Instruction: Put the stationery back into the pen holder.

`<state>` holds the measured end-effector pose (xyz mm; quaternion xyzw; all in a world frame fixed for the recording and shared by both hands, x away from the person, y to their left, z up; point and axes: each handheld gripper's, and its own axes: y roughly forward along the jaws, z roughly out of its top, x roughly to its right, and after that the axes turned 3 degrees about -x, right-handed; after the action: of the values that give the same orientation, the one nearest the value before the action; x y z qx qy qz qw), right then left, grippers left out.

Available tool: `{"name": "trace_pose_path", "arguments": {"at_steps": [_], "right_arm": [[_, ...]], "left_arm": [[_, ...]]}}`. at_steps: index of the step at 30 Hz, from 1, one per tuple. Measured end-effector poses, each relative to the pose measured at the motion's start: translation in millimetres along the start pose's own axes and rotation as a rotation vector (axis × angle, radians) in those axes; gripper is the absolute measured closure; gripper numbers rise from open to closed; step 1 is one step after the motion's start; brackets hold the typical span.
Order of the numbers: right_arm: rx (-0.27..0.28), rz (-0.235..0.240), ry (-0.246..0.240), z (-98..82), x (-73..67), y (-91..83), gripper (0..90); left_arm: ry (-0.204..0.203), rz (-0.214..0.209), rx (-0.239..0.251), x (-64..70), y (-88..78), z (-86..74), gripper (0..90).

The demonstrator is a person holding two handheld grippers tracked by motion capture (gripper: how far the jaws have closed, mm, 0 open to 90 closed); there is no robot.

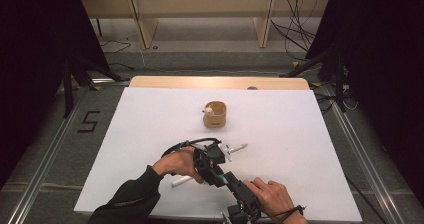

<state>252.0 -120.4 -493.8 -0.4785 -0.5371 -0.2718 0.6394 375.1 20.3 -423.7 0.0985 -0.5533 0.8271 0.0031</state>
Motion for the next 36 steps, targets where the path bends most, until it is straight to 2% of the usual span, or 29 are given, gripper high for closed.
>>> {"name": "trace_pose_path", "arguments": {"at_steps": [5,9,12,16,23,24,29,31,32,33,34,35,36], "right_arm": [[-0.002,0.005,-0.003,0.1,-0.9,0.1,65.6],[0.002,0.006,-0.001,0.1,-1.4,0.0,65.6],[0.004,0.008,-0.018,0.4,-1.7,0.4,65.6],[0.001,0.014,-0.01,0.3,-2.8,0.3,65.6],[0.007,0.02,-0.007,0.7,-3.7,0.3,64.7],[0.006,0.027,0.012,-0.1,-1.5,0.1,58.2],[-0.015,0.043,0.053,-5.5,3.2,-3.8,52.1],[-0.008,0.045,0.103,-9.7,5.3,-7.4,48.9],[-0.011,0.052,0.126,-11.1,5.6,-8.5,47.1],[-0.011,0.052,0.126,-11.1,5.6,-8.5,47.1],[-0.015,0.053,0.165,-13.9,6.8,-9.3,43.9],[-0.015,0.053,0.165,-13.9,6.8,-9.3,43.9],[-0.018,0.063,0.218,-16.9,8.2,-10.5,43.5]], "left_arm": [[0.005,-0.006,0.001,-0.3,0.7,1.0,60.6],[0.008,-0.021,-0.002,-1.3,2.0,1.2,61.5],[0.01,-0.036,-0.008,-2.8,3.1,1.2,62.7],[0.016,-0.049,-0.017,-3.8,4.0,1.6,64.1],[0.001,-0.066,-0.024,-5.0,4.9,1.1,64.9],[-0.009,-0.061,-0.028,-6.5,5.7,-0.5,65.0],[-0.048,-0.065,-0.007,-11.0,5.5,-6.9,65.1],[-0.055,-0.059,0.008,-13.0,3.8,-10.3,65.1],[-0.071,-0.049,0.03,-14.4,1.5,-12.9,65.2],[-0.071,-0.049,0.03,-14.4,1.5,-12.9,65.2],[-0.091,-0.04,0.051,-16.7,-1.8,-15.1,65.2],[-0.091,-0.04,0.051,-16.7,-1.8,-15.1,65.2],[-0.095,-0.031,0.061,-18.1,-3.6,-16.2,65.1]]}}
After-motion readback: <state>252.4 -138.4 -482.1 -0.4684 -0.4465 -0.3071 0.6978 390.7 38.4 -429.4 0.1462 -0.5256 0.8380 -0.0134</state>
